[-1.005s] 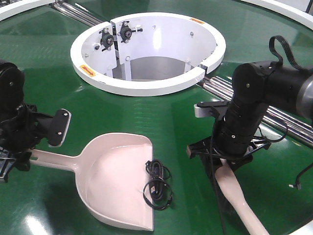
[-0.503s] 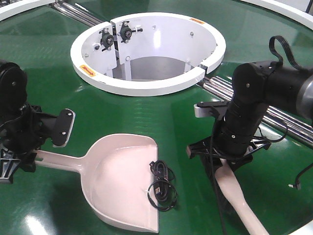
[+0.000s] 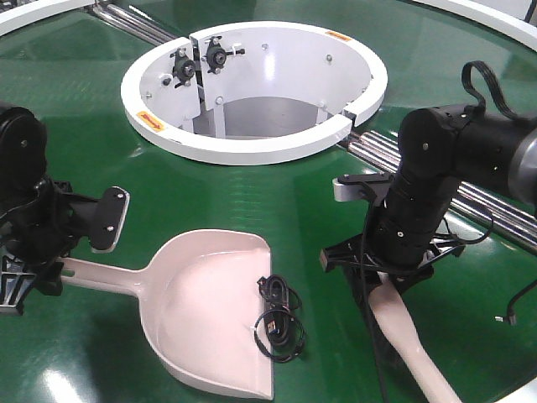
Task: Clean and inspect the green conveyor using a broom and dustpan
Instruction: 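Slide the dustpan with the left gripper up against the black cable, then sweep the black cable into the dustpan with the brush, right gripper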
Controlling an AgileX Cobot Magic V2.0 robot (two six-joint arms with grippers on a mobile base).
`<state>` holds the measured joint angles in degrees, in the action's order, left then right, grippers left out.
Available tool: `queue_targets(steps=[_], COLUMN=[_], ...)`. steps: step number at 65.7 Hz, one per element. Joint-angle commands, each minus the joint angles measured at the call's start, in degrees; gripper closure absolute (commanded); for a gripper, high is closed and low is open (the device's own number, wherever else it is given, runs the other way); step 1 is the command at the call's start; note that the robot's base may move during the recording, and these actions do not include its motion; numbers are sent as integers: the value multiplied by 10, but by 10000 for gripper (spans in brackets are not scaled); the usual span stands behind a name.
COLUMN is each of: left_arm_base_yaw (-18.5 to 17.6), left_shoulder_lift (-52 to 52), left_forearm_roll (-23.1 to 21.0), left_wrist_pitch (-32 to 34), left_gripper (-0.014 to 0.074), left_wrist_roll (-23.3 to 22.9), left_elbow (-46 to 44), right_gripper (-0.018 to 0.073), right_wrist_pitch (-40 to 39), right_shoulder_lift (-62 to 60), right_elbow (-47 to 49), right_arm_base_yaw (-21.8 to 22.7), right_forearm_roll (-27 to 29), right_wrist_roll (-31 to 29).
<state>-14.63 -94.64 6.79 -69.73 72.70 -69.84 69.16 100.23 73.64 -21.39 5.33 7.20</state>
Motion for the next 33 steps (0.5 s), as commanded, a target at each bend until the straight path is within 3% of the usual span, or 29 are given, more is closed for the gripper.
queue_targets(steps=[1,33], left_arm_base_yaw=[-6,-6], left_shoulder_lift=[20,20], left_forearm_roll=[-18,-18], left_wrist_pitch=[-1,-1], left_gripper=[620,620], left_wrist_roll=[1,1], left_elbow=[-13,-13], right_gripper=[565,565], right_wrist_pitch=[4,-6], right_shoulder_lift=[-31,-31], right_elbow=[16,16], right_arm_base_yaw=[3,5], right_forearm_roll=[4,4], right_wrist_roll=[0,0])
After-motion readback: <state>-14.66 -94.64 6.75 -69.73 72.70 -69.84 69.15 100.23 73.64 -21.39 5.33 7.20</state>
